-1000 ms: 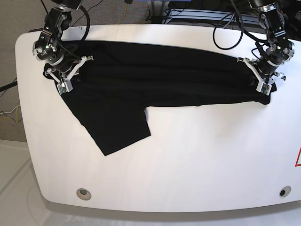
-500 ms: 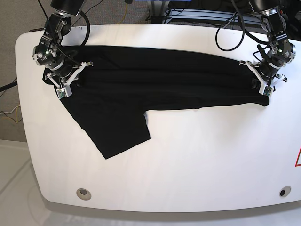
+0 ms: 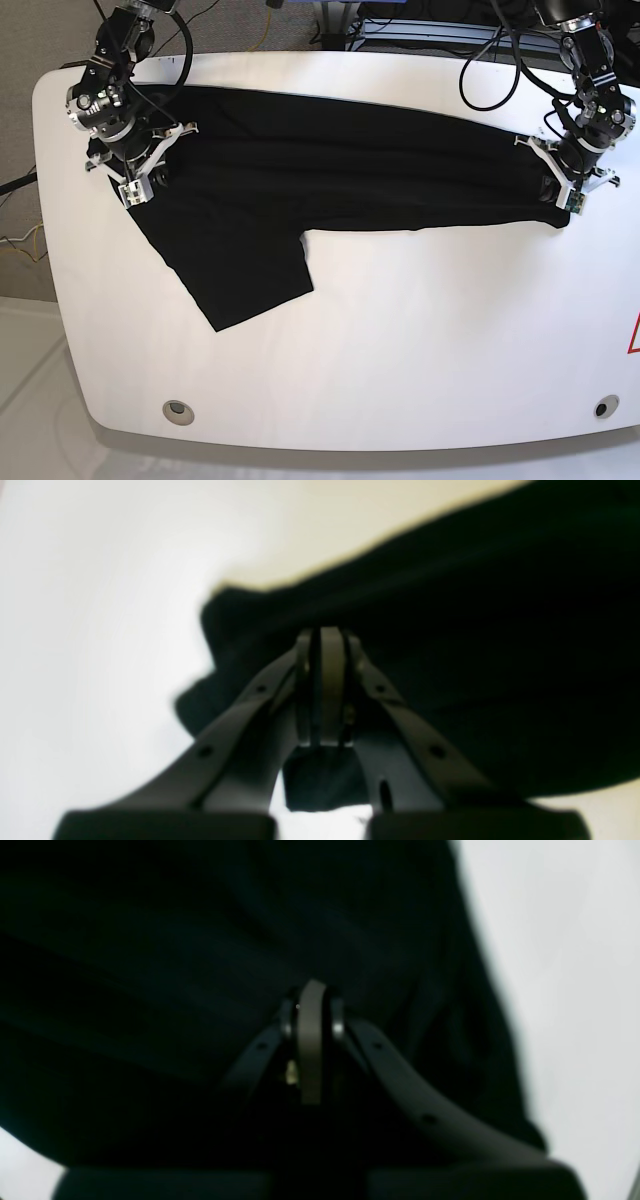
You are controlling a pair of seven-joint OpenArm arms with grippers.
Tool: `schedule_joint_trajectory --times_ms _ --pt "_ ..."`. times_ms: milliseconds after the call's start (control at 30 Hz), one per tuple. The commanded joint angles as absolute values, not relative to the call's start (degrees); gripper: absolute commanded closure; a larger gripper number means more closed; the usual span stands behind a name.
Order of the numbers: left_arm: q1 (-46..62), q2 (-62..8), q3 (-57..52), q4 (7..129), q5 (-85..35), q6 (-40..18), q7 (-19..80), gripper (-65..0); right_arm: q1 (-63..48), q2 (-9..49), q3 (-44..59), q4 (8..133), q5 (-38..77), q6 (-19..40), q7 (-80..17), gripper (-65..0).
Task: Fold the T-shirt properly
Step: 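Lift the strip ends slightly with both grippers and shift them inward, then move the right gripper along the shirt toward the hanging sleeve and grasp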
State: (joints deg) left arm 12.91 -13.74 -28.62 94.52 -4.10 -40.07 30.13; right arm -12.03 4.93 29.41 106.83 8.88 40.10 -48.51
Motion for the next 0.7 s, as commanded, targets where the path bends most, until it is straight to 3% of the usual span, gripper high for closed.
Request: schedule_joint_trajectory --times_ms 0,567,667 --pt "13.41 -14.46 -28.97 97.45 -4.97 -40.0 28.88 0.0 -11.91 5.41 29.67 109.67 9.01 40.0 -47.87 0.0" --pt "13.14 -14.29 -32.13 103.34 -5.23 -40.0 28.88 0.0 -8.04 5.76 29.49 109.67 16.84 40.0 -47.96 0.0" --pt "12.09 -14.37 -32.48 103.34 -5.23 -40.0 28.88 -2.1 -5.76 5.76 29.49 108.62 16.84 40.0 -48.04 -6.2"
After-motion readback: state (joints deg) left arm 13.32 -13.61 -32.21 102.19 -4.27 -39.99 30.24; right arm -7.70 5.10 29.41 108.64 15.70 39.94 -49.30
